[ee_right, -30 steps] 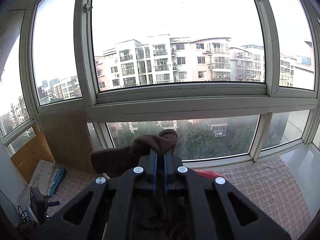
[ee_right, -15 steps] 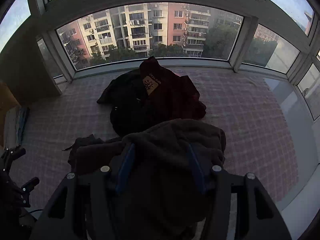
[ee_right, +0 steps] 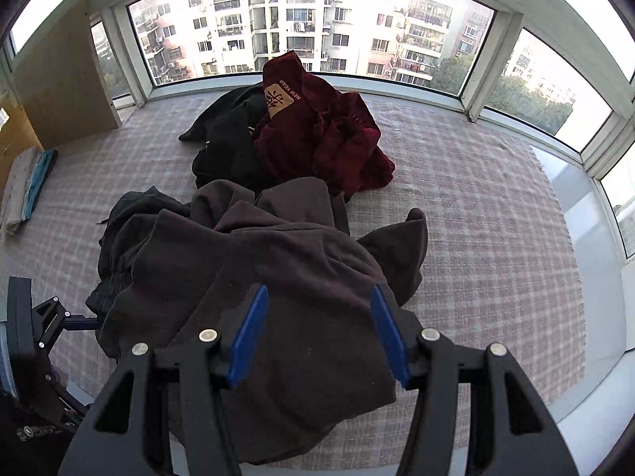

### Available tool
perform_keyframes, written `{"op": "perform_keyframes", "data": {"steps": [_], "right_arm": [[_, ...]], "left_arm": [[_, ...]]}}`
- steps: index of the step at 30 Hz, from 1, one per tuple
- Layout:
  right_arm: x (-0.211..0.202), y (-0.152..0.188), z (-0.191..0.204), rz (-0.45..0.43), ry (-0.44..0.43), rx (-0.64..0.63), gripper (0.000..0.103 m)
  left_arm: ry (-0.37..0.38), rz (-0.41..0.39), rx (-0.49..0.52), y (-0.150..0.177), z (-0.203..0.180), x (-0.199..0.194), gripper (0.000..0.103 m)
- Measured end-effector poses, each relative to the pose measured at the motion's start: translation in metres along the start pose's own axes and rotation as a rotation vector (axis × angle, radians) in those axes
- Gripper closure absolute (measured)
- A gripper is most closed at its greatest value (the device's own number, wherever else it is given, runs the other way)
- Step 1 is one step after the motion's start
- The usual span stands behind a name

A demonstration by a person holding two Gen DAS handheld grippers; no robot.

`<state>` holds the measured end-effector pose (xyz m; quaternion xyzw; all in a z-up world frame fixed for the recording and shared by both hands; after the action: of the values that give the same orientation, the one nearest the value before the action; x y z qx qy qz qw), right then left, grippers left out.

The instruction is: Fold clothes

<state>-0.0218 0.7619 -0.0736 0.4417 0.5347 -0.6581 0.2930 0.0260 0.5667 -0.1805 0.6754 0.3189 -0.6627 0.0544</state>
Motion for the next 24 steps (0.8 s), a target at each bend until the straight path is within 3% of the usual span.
{"op": "perform_keyframes", "data": {"steps": [3,5,9,10,13,18,19,21,24], "right_arm": [[0.01,0.0,0.007,0.024,0.005,-0.108,0.05],[0.015,-0.003,0.012,0.042,-0.012,-0.193,0.05],[0.037,-0.008,0.02,0.087,-0.009,-0.323,0.049],[0.044,-0.009,0.022,0.1,-0.003,-0.349,0.049],[0.072,-0.012,0.027,0.161,-0.013,-0.379,0.049],[0.095,-0.011,0.034,0.199,-0.012,-0.359,0.051],[0.092,-0.01,0.033,0.209,-0.022,-0.341,0.056],[0.081,-0.01,0.028,0.234,-0.047,-0.283,0.093],[0.046,-0.017,0.02,0.201,-0.099,-0.188,0.094]], "left_arm": [[0.009,-0.008,-0.034,-0.01,-0.007,0.016,0.007],[0.022,-0.029,-0.029,-0.011,-0.011,0.017,0.022],[0.077,-0.096,-0.057,-0.007,-0.01,0.011,0.038],[0.104,-0.119,-0.083,-0.005,-0.006,0.008,0.047],[0.154,-0.159,-0.134,-0.001,0.003,0.001,0.06],[0.109,-0.18,-0.117,0.001,-0.004,-0.006,0.078],[0.098,-0.189,-0.104,0.001,-0.006,-0.009,0.081],[0.088,-0.204,-0.08,0.004,-0.008,-0.017,0.083],[0.093,-0.235,-0.081,0.009,-0.003,-0.037,0.087]]}}
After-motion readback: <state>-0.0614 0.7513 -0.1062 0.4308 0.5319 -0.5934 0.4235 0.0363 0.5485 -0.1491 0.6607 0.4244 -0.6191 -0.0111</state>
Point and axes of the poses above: each gripper's, at about its wrist camera, not at the fingertips, and x roughly the way its jaws point, z to its left, y to its underside, the point moved 3 cm from there along x, roughly the way its jaws point, and after that the axes turned 14 degrees about x, right-handed, at the moved point
